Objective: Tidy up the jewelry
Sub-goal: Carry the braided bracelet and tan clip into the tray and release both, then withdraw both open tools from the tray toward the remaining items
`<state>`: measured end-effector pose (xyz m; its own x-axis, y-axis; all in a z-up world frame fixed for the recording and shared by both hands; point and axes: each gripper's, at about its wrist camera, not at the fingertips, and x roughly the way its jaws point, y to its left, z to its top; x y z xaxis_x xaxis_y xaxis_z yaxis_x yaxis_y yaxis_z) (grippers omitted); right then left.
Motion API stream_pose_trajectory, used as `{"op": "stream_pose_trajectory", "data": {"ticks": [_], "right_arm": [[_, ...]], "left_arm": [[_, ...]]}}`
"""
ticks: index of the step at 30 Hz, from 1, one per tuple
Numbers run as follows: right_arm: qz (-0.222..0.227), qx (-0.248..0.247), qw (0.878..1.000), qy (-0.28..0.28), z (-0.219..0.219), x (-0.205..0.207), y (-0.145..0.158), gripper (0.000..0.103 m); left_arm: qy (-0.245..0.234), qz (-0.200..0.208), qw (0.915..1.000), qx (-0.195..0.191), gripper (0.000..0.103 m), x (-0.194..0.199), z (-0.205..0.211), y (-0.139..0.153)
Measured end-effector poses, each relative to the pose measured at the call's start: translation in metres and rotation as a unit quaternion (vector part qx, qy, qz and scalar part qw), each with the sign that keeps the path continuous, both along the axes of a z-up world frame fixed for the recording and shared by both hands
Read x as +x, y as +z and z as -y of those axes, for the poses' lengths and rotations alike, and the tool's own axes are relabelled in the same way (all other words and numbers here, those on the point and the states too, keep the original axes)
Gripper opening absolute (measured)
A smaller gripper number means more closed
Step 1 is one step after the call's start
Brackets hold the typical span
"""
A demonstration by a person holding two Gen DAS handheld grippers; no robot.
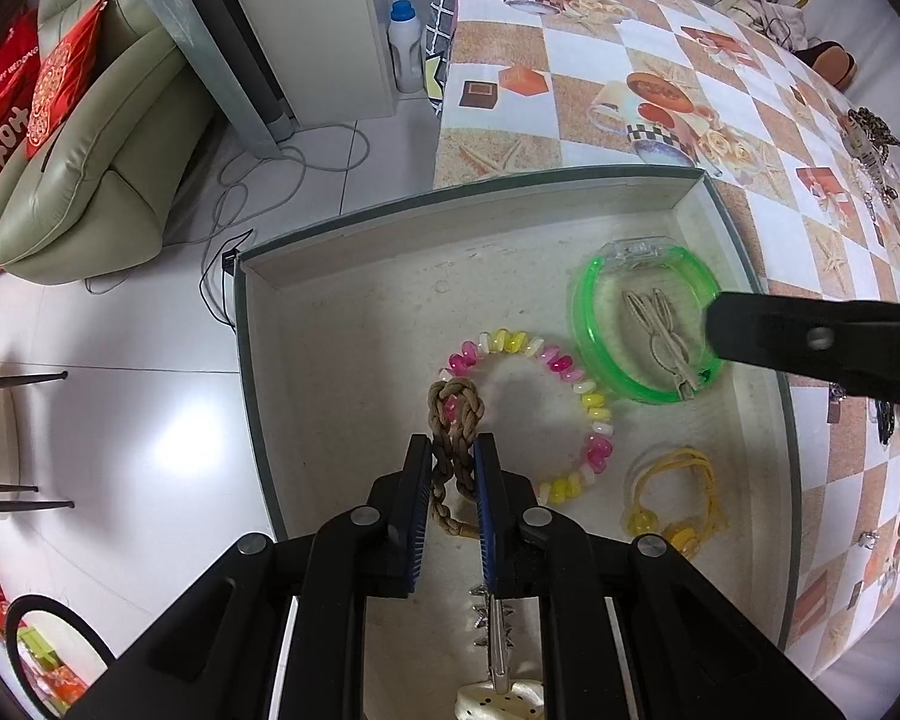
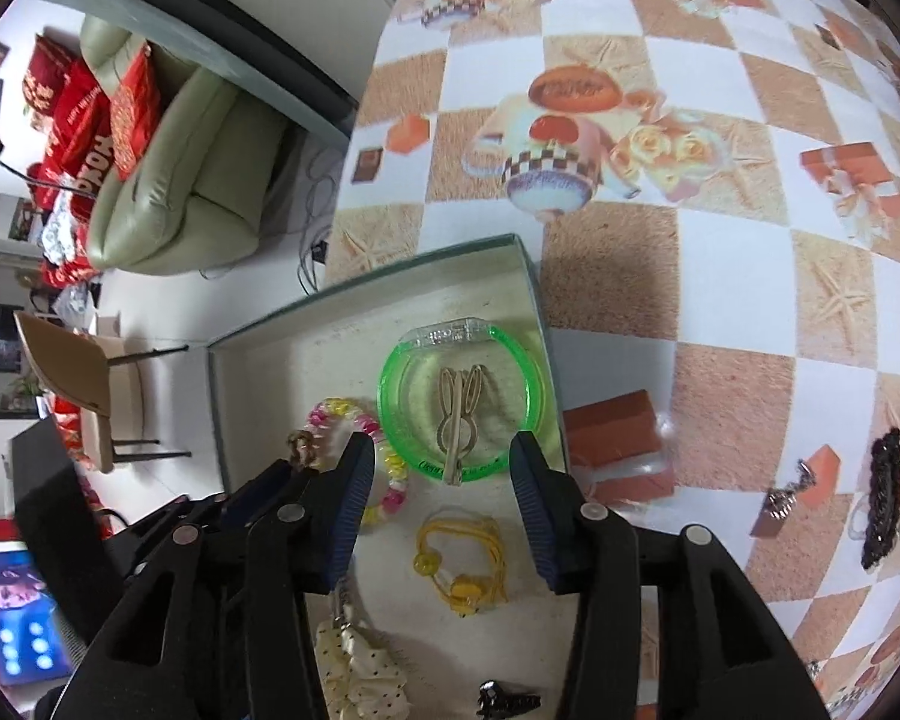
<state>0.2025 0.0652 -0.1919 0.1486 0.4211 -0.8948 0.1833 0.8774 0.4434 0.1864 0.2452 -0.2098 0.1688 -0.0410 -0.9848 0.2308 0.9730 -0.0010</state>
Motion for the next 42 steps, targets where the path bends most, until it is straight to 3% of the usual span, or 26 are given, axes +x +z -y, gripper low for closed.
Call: {"op": "stream_pose_trajectory", "data": {"ticks": [5,6,7,8,9,17,21,35,42], "right_arm": [[0.014,0.004,0.999,-0.03,0.028,-0.018,0.019,0.055],[0.015,0.004,0.999,-0.035,0.034,-0.021,0.021,0.056],[0.016,0.003,0.999,-0.041,0.04,-0.026,0.024,0.058],[0.016,0.002,0.999,-0.049,0.048,-0.032,0.026,0.058],[0.016,-0.001,0.998,-0.054,0.054,-0.036,0.027,0.059],[0.004,-0.02,0.993,-0.118,0.118,-0.079,0.032,0.069],[-0.007,-0.028,0.987,-0.159,0.156,-0.109,0.029,0.082],[-0.035,-0.038,0.959,-0.278,0.247,-0.209,0.021,0.083],[-0.047,-0.046,0.96,-0.272,0.257,-0.231,0.015,0.084]], "left_arm": [[-0.01,0.007,0.9999,0.009,0.02,-0.001,0.009,0.007],[-0.011,0.007,0.9999,0.011,0.049,-0.002,0.011,0.008],[-0.009,0.01,0.9998,0.013,0.094,-0.002,0.013,0.01],[-0.006,0.02,0.9997,0.015,0.103,-0.004,0.013,0.013],[-0.004,0.04,0.999,0.017,0.103,-0.006,0.015,0.019],[-0.025,0.032,0.9988,0.026,0.103,-0.012,0.033,0.025],[-0.033,0.03,0.9987,0.025,0.103,-0.019,0.043,0.03],[-0.1,0.039,0.9941,0.019,0.103,-0.058,0.107,0.056],[-0.134,0.043,0.9899,0.022,0.103,-0.069,0.143,0.06]]}}
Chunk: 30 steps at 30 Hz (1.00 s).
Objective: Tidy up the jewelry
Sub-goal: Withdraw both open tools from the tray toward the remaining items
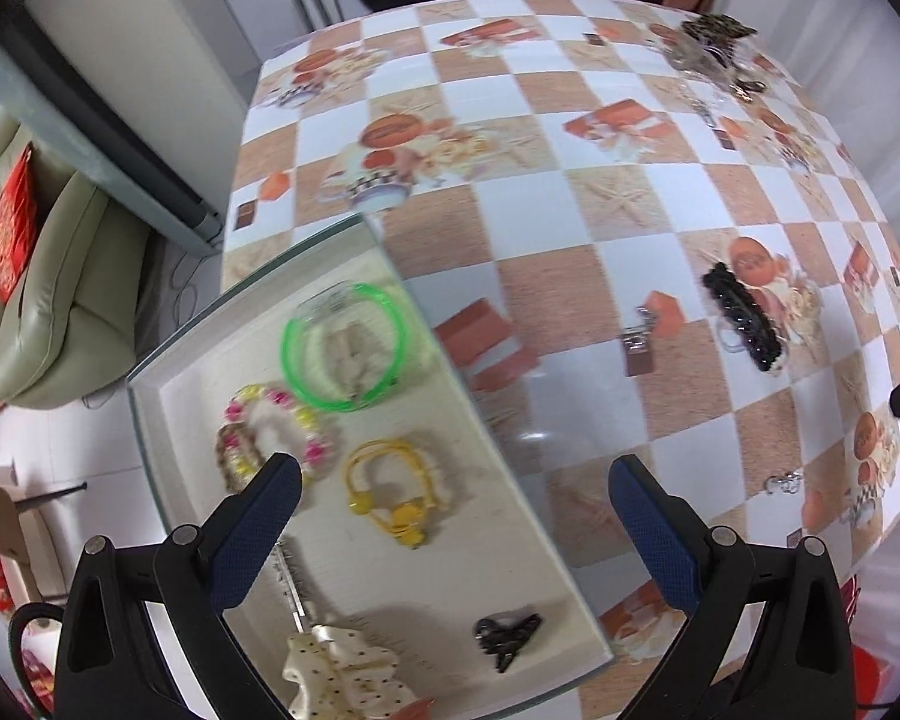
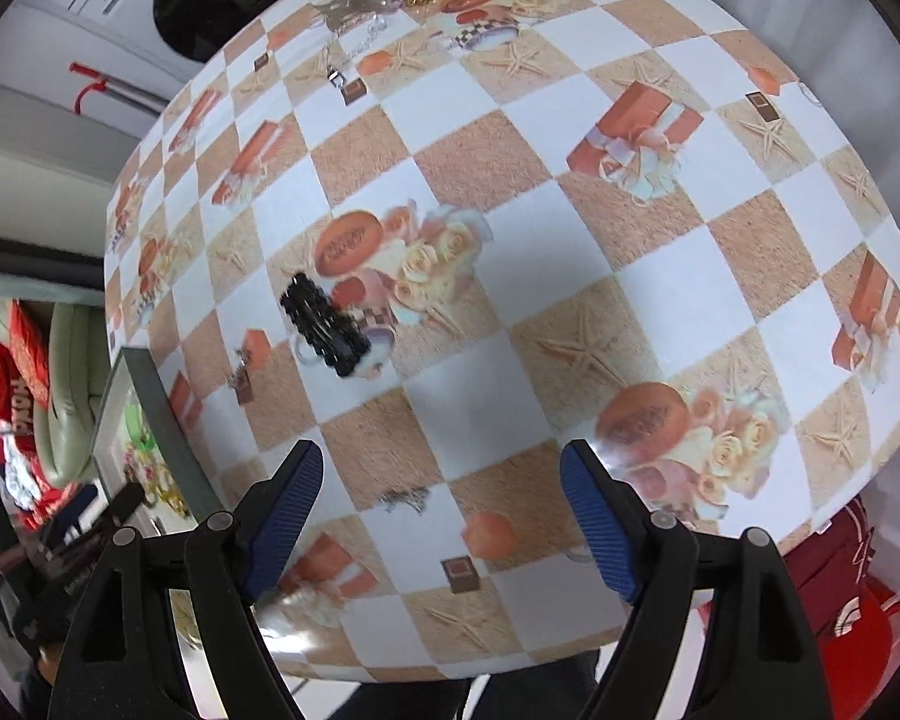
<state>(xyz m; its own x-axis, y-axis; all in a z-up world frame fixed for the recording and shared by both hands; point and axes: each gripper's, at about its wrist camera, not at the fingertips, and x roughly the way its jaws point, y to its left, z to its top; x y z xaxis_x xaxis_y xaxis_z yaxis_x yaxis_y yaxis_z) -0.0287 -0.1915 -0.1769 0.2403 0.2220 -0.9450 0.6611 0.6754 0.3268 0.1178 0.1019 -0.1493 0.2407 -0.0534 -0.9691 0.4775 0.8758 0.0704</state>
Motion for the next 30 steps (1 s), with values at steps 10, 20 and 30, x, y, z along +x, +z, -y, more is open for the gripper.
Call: {"op": "stream_pose_trajectory", "data": {"ticks": [10,20,30], "right_arm": [[-0.023,-0.003,0.998,0.062,-0.027,-0.007,-0.015,0.084],[-0.032,-0.01,0.995,0.09,-0.04,-0.003,-0.027,0.084],[-0.021,-0.04,0.99,0.134,-0.035,0.04,-0.032,0.084]], "left_arm": [[-0.025,-0.008,0.9996,-0.009,0.103,0.0,0.038,-0.007],[-0.043,-0.02,0.9988,-0.012,0.103,0.004,0.067,-0.018],[-0.063,-0.023,0.9978,0.0,0.103,0.014,0.084,-0.037]]}}
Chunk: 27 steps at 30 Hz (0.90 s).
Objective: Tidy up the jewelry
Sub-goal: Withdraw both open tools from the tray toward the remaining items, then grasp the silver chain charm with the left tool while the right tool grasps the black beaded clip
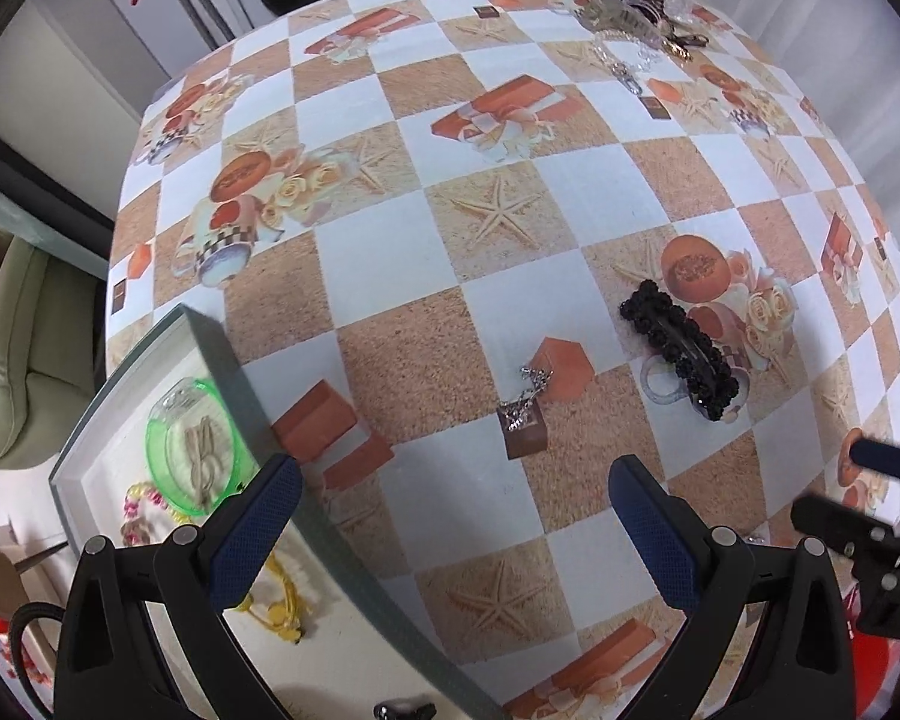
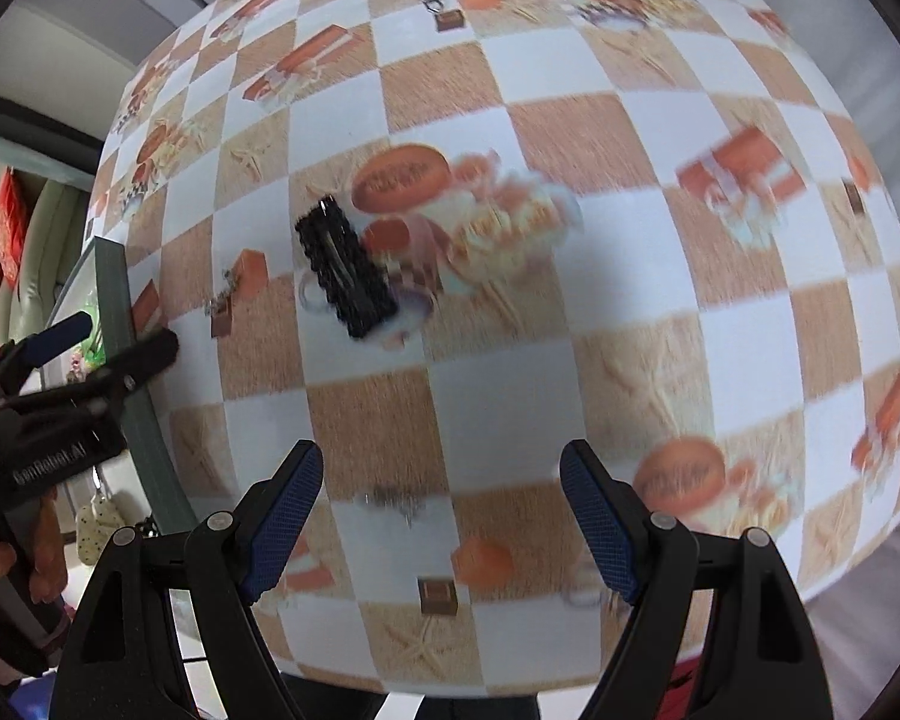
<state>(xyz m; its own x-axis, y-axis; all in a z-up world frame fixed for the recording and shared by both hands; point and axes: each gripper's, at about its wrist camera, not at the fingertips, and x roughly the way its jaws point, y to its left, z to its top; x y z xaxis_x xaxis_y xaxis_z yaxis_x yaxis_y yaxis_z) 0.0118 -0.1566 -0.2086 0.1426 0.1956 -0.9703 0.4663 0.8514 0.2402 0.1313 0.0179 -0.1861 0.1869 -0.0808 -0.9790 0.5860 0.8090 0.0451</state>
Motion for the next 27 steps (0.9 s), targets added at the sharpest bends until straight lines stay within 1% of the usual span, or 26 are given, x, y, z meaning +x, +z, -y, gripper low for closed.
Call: {"op": "stream_pose_trajectory", "data": {"ticks": [8,10,18,21,24,27], "right_arm": [[0.005,-0.014,0.999,0.044,-0.001,0.033,-0.009,0.084],[0.006,-0.016,0.998,0.054,-0.002,0.038,-0.011,0.084],[0.008,-0.021,0.997,0.079,-0.01,0.053,-0.019,0.084],[0.005,-0.026,0.996,0.088,-0.014,0.058,-0.024,0.084],[0.004,-0.032,0.995,0.097,-0.018,0.064,-0.028,0.083],[0.004,-0.04,0.993,0.107,-0.02,0.068,-0.031,0.083]], "left_arm": [[-0.013,-0.002,0.9997,0.02,0.103,0.009,0.011,-0.022],[-0.015,-0.006,0.9996,0.024,0.093,0.011,0.014,-0.027],[-0.018,-0.015,0.999,0.037,0.093,0.017,0.019,-0.045],[-0.018,-0.011,0.9993,0.03,0.093,0.02,0.02,-0.045],[-0.016,-0.012,0.9996,0.021,0.088,0.023,0.019,-0.044],[-0.017,-0.012,0.9996,0.017,0.087,0.03,0.017,-0.045]]}}
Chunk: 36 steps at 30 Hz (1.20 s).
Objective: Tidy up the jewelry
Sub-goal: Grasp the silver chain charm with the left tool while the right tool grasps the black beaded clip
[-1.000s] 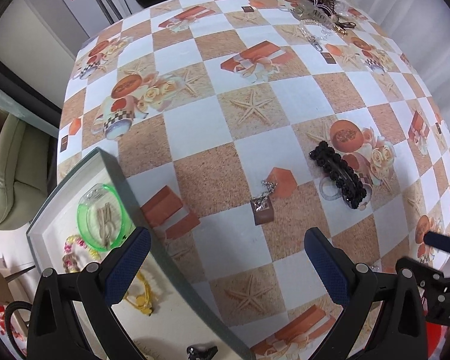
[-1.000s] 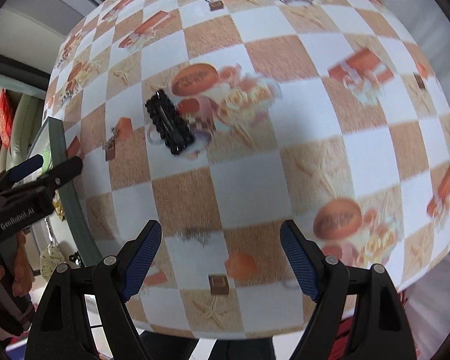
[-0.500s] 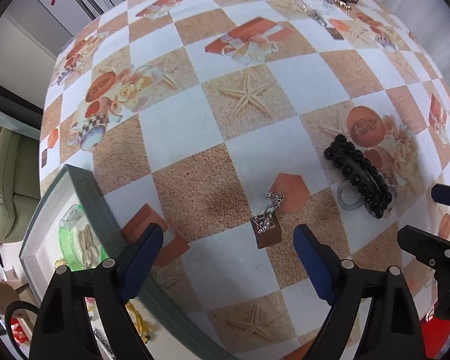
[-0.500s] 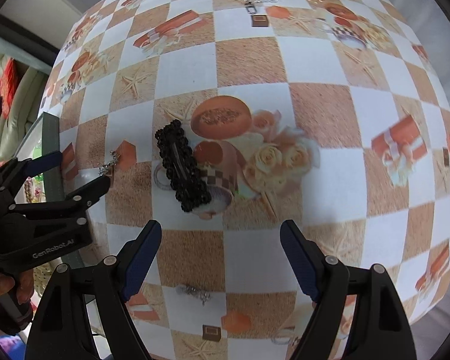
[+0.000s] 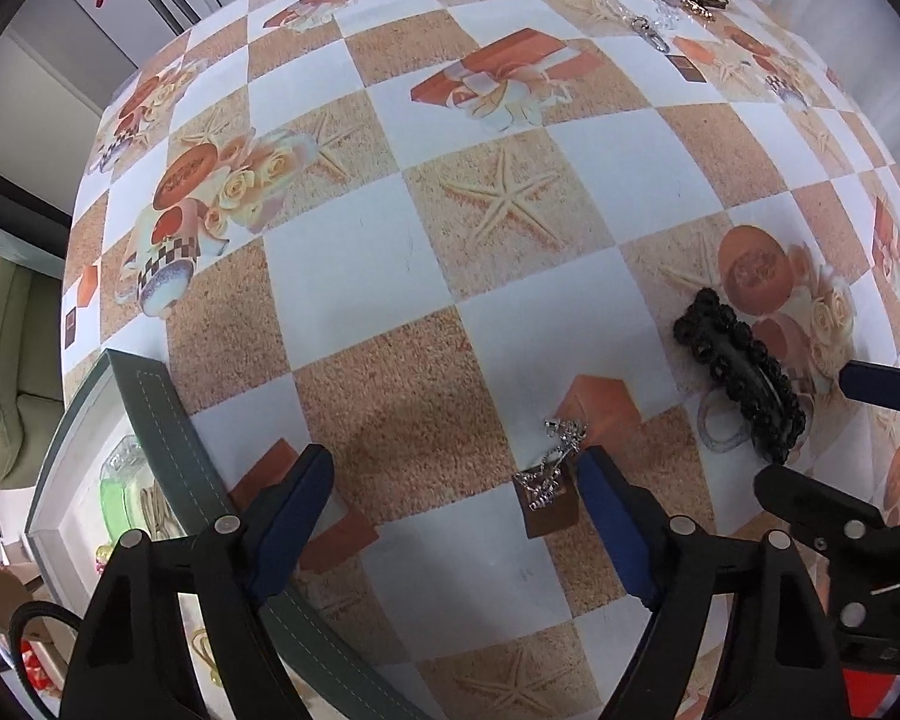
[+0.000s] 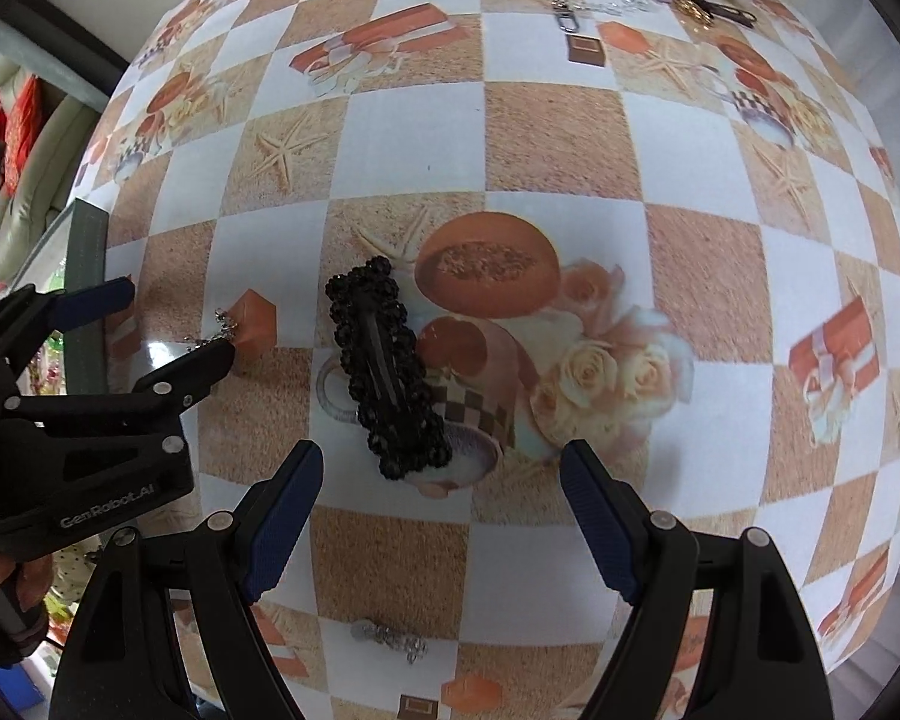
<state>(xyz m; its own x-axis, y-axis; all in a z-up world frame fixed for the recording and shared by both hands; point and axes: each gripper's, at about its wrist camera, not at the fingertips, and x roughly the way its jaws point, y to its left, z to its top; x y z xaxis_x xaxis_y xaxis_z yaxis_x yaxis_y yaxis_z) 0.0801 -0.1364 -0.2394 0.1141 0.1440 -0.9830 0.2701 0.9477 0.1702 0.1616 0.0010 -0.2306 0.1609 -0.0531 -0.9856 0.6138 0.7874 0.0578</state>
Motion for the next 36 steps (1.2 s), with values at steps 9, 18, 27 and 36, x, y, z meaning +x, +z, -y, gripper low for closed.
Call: {"op": "stream_pose_trajectory", "data": {"ticks": [9,18,27,36], "right_arm": [[0.012,-0.048,0.998,0.032,-0.013,0.018,-0.003,0.066],[0.015,-0.056,0.998,0.028,-0.01,0.026,0.002,0.035],[0.022,-0.011,1.0,-0.012,0.01,0.01,0.017,0.034],[0.028,0.029,0.998,-0.051,0.018,-0.015,0.031,0.034]], "left_arm": [[-0.001,-0.016,0.9996,-0.022,0.067,0.005,-0.003,0.002],[-0.022,-0.036,0.9988,-0.026,0.019,-0.008,0.014,0.006],[0.018,-0.065,0.9958,-0.062,0.019,-0.006,-0.001,0.011],[0.019,-0.05,0.9951,-0.083,0.019,-0.03,-0.005,0.039]]}}
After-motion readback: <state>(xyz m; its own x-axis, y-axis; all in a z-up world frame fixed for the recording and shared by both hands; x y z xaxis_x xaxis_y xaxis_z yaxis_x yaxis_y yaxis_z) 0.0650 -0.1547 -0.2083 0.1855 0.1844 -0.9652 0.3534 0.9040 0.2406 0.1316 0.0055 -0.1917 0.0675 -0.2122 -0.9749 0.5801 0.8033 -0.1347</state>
